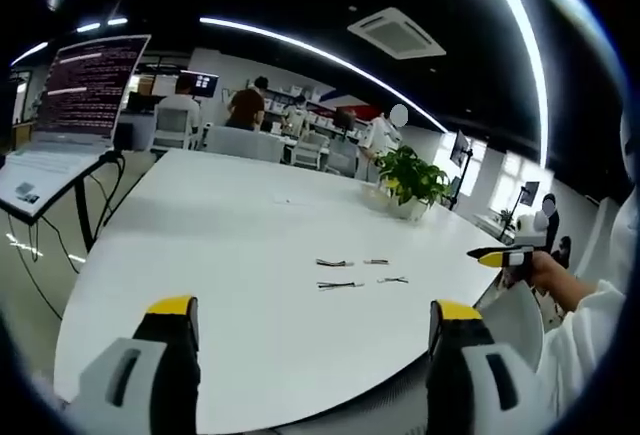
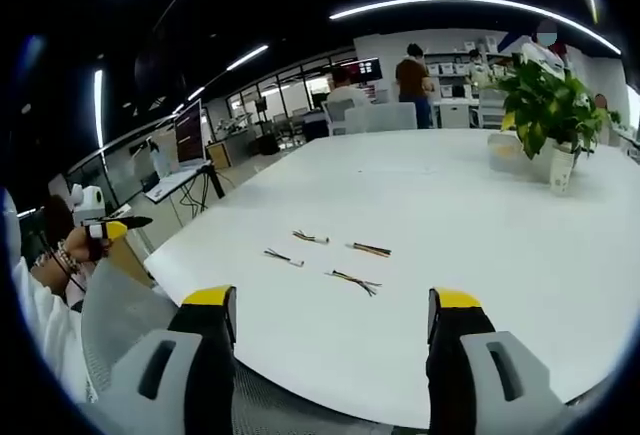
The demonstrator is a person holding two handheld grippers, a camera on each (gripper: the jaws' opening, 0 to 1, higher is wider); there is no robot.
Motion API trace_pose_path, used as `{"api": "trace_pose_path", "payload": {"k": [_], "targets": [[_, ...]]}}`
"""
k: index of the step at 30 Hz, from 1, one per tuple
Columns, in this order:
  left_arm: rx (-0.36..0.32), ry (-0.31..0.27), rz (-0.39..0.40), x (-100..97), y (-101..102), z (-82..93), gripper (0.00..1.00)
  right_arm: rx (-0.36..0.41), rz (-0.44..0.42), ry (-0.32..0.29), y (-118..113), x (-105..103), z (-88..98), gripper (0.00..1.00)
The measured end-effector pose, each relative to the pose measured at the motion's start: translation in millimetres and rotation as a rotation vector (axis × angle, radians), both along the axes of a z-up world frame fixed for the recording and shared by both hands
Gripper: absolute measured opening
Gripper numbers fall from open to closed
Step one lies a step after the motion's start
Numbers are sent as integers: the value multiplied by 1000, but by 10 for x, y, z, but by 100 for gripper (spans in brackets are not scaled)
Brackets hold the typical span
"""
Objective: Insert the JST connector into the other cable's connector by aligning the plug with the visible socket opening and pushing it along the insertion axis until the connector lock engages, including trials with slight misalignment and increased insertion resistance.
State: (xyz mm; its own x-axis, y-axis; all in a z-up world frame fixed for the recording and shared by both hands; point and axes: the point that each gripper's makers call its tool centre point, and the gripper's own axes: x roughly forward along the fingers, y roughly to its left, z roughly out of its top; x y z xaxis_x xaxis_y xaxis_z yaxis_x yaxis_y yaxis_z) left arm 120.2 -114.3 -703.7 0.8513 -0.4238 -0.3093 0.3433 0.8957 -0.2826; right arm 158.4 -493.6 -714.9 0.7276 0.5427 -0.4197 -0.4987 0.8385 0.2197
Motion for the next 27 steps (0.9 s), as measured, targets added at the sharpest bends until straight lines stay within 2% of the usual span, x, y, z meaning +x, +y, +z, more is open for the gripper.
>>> {"api": "trace_pose_path", "payload": {"k": [11,16,27], "targets": [[9,40,-15,-72,-64,-95,93,11,22,19,30,-79,-92,75],[10,39,-23,-64,-102,-78,93,0,21,36,4,-120,-163,75],[17,37,-38,-7,-179,-62,93,14,9,44,-67,-100,-166,76]]}}
